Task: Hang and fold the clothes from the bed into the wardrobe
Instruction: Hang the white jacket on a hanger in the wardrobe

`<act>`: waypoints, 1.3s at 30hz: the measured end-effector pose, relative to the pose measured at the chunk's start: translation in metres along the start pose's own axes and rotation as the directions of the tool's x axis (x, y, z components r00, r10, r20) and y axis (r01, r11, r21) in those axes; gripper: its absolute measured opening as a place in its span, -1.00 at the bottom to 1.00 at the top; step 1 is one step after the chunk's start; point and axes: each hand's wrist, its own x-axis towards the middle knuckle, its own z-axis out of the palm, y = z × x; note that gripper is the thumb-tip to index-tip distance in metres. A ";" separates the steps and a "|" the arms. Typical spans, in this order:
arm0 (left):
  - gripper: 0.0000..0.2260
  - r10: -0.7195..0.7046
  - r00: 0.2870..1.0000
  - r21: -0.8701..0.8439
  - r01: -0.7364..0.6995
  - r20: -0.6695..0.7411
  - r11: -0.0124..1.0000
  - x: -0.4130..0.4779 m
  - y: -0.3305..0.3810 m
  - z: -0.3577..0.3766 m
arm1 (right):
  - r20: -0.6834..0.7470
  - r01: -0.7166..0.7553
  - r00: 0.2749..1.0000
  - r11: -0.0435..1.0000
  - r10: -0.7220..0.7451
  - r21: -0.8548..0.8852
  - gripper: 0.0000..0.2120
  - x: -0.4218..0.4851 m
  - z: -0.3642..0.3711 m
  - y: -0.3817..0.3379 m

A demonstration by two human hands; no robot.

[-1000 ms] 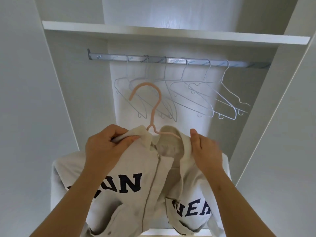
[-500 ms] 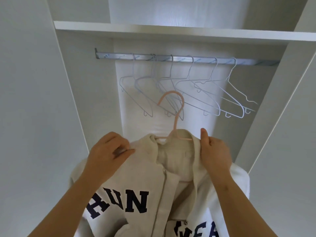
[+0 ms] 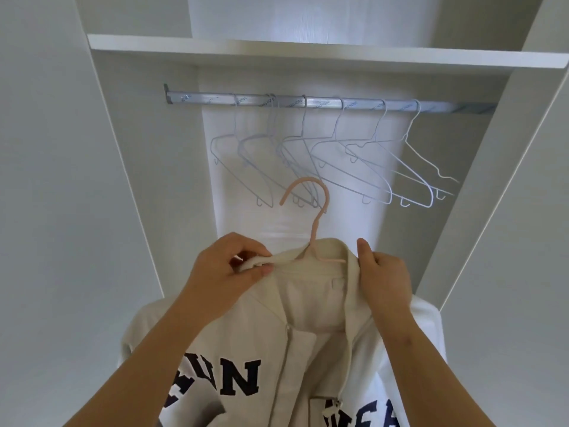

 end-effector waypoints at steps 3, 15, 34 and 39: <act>-0.73 -0.225 0.972 -0.272 0.234 0.064 0.933 0.007 0.006 0.001 | -0.008 -0.042 0.999 0.999 0.042 -0.028 -0.37 -0.003 0.001 0.005; -0.82 -0.016 0.943 0.325 -0.098 0.332 0.941 0.011 -0.003 -0.004 | 0.003 -0.091 0.996 0.991 0.092 -0.093 -0.50 -0.004 0.008 -0.007; -0.75 -0.060 0.972 0.315 -0.015 0.229 0.949 0.018 -0.017 0.021 | -0.016 -0.076 0.997 0.992 0.075 -0.101 -0.47 0.006 0.000 -0.002; -0.70 -0.062 0.987 0.477 -0.016 0.148 0.879 0.013 -0.023 0.033 | -0.003 0.083 0.996 0.987 -0.084 -0.136 -0.48 0.004 0.002 0.004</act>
